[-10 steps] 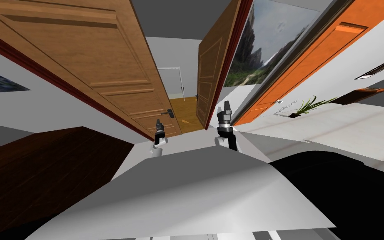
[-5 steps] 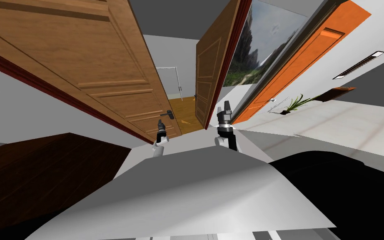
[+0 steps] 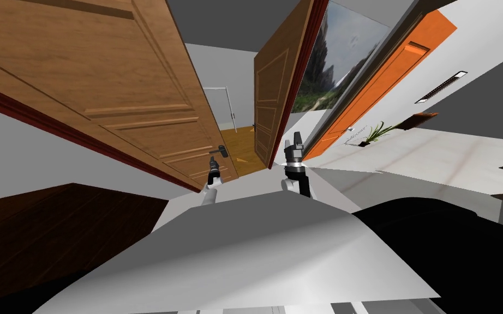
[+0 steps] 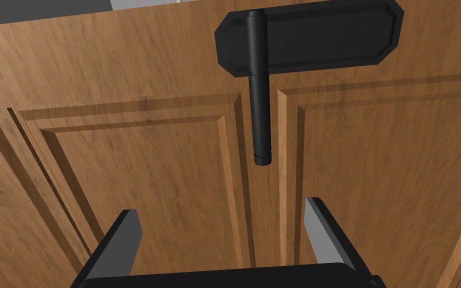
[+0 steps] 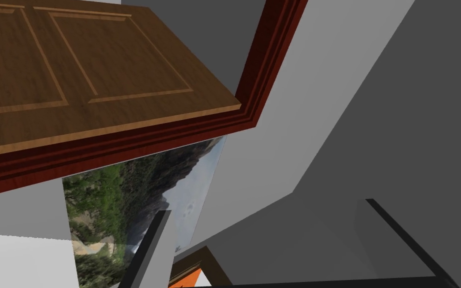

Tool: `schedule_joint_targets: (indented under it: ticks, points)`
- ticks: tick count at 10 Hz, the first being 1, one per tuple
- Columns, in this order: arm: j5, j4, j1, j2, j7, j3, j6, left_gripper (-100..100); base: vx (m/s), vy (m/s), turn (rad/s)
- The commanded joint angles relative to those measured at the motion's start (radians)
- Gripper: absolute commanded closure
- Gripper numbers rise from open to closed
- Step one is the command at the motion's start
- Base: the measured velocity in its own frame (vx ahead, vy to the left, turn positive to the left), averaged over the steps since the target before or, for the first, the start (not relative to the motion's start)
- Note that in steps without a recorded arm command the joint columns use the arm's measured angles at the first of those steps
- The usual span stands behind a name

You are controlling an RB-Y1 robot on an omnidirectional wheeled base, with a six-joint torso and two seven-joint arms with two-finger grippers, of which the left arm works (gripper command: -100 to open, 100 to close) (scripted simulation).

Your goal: Push the door open

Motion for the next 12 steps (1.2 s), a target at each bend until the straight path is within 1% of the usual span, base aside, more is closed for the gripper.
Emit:
schedule_joint_targets:
  ticks: [1,2,3,4,5,6,7,8,10,12]
  points:
    - [-0.001,0.030,-0.020,-0.006,-0.004,0.009,0.007,-100,0.055,0.140,-0.130]
    - [-0.001,0.045,-0.030,-0.010,-0.006,0.013,0.009,-100,0.060,0.110,-0.066]
    - [-0.002,0.080,-0.053,-0.020,-0.011,0.024,0.013,-100,0.069,0.100,-0.131]
    - [-0.003,0.091,-0.060,-0.023,-0.012,0.027,0.014,-100,0.058,0.107,-0.094]
    - [-0.003,0.113,-0.074,-0.030,-0.015,0.033,0.017,-100,0.057,0.102,-0.094]
    - [-0.002,0.109,-0.072,-0.024,-0.014,0.031,0.013,-100,0.028,0.047,-0.026]
    - [-0.001,0.115,-0.073,-0.002,-0.014,0.034,0.010,-100,0.097,0.042,-0.019]
    - [-0.001,0.116,-0.073,0.006,-0.014,0.036,0.009,-100,0.189,0.060,-0.031]
    - [0.000,0.119,-0.073,0.015,-0.014,0.039,0.006,-100,0.220,0.029,-0.021]
    - [0.002,0.123,-0.072,0.014,-0.013,0.042,0.004,-100,0.180,0.053,-0.022]
